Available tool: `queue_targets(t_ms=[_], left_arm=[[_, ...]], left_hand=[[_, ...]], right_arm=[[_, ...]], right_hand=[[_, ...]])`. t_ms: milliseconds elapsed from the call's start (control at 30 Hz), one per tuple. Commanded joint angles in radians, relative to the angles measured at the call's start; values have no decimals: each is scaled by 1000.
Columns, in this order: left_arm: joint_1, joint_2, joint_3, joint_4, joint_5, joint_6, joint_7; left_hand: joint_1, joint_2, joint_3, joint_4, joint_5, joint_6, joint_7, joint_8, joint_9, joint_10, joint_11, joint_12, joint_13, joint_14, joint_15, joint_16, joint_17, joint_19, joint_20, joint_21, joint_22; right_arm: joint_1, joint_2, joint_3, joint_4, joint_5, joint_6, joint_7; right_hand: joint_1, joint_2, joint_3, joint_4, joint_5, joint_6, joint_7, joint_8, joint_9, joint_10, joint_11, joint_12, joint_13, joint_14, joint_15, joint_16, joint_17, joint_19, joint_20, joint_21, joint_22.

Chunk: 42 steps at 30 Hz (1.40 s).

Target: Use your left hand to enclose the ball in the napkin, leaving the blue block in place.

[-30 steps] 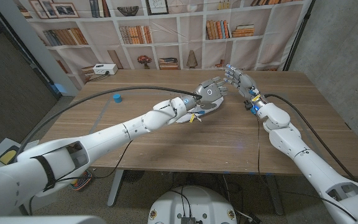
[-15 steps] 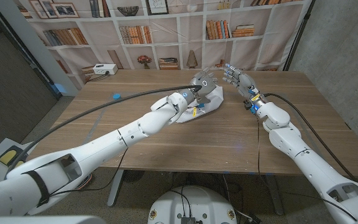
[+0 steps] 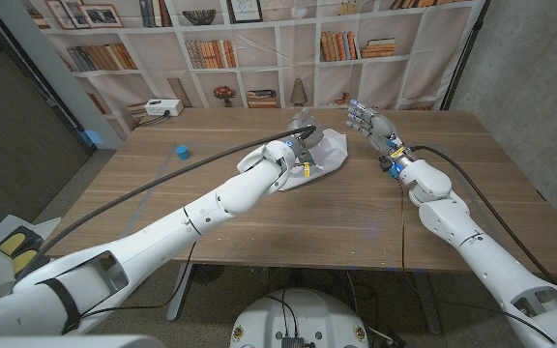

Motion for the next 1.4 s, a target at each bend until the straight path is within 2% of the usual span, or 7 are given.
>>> queue_targets(t_ms=[33,233,400,733,933,1133,1400], left_arm=[[32,-41,-2,-24,164,3,-223],[34,-56,8,-2,227,-8,-290],[26,-70,18,36,250,-18,-340],[9,-81,57,102,293,-26,-399],[-3,-80,74,129,311,-34,-440],[-12,-73,80,167,294,-35,-441],[-27,-70,81,216,225,-35,-422]], left_hand=[[-7,-2,-6,-1,-4,35,-8,23,9,14,0,1,2,-9,-24,8,3,-3,5,-3,3],[-5,-17,-21,-6,-4,-59,-13,-1,14,-29,5,-21,3,-48,-5,1,2,-19,8,-12,4],[-17,-50,-50,-7,-5,-163,-30,-55,-11,-71,17,-39,3,-86,3,-2,-1,-34,11,-21,4],[-15,-71,-70,-11,-5,-200,-13,-83,-27,-104,33,-52,2,-110,14,-4,-3,-41,10,-26,4],[0,-87,-89,-20,-8,-301,-35,-139,-42,-144,52,-65,-1,-139,23,-5,-6,-50,12,-33,4],[37,-81,-99,-34,-7,-416,-50,-198,-52,-193,68,-75,-2,-169,31,-4,-8,-59,9,-40,5],[54,-55,-93,-35,-1,-425,-57,-208,-55,-196,60,-70,-2,-181,18,-4,-7,-54,-9,-38,5]], right_arm=[[-14,-8,5,-15,10,-6,1],[-15,-10,6,-12,14,2,12],[-16,-12,5,-19,11,-1,10],[-22,-14,6,-26,12,-1,6],[-24,-16,6,-31,10,-2,3],[-26,-15,6,-37,12,-9,-2],[-23,-17,4,-38,4,-4,-3]], right_hand=[[0,2,-2,-2,2,9,0,-1,1,2,-7,-2,2,6,2,9,1,9,3,3,2],[0,2,-2,-2,2,8,0,-2,1,3,-4,-1,2,6,2,8,1,9,2,3,2],[1,3,-1,-3,2,8,-1,-2,1,2,-6,-2,2,6,2,8,1,9,2,2,2],[1,2,-2,-3,2,8,-1,-2,1,4,-5,-1,2,6,2,9,1,9,3,2,2],[1,2,-2,-3,2,8,-1,-2,1,4,-6,-1,2,7,2,9,0,10,3,2,2],[1,3,-2,-3,2,7,-1,-2,1,3,-5,-2,2,6,2,9,0,10,3,2,2],[1,2,-3,-3,2,7,-1,-2,1,3,-6,-1,2,6,2,9,0,9,4,2,2]])
